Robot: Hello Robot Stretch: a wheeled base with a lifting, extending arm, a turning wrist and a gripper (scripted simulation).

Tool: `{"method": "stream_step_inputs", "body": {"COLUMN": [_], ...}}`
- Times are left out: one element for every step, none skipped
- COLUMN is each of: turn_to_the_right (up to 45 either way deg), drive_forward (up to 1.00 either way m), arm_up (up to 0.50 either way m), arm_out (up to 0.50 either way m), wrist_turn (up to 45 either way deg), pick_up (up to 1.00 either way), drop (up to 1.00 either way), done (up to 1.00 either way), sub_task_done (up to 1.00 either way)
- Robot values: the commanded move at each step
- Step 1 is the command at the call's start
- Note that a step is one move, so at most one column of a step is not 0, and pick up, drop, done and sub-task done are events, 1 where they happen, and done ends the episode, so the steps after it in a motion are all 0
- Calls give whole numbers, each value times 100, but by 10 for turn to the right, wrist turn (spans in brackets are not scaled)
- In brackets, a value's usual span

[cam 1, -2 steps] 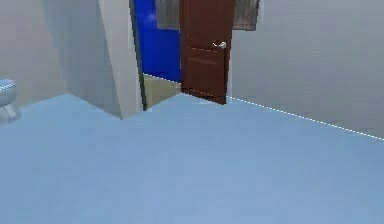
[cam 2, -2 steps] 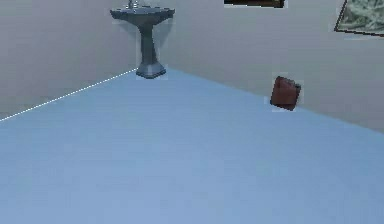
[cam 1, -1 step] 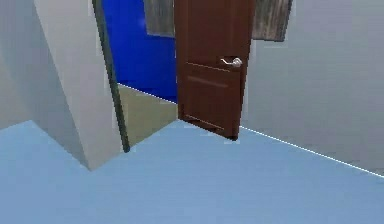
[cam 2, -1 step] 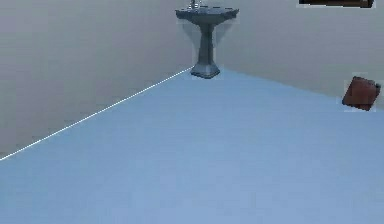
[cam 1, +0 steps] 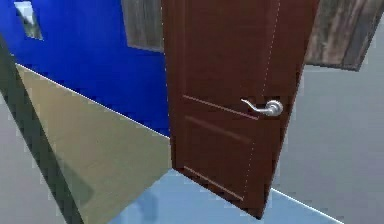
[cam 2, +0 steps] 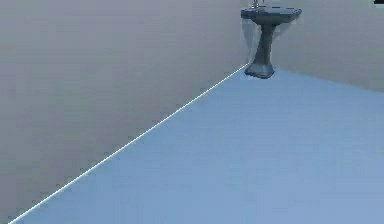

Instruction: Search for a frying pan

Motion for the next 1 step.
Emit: {"method": "stream_step_inputs", "body": {"turn_to_the_right": [0], "drive_forward": [70], "arm_up": [0], "arm_out": [0], "wrist_turn": [0], "pick_up": [0], "drop": [0], "done": [0], "sub_task_done": [0]}}
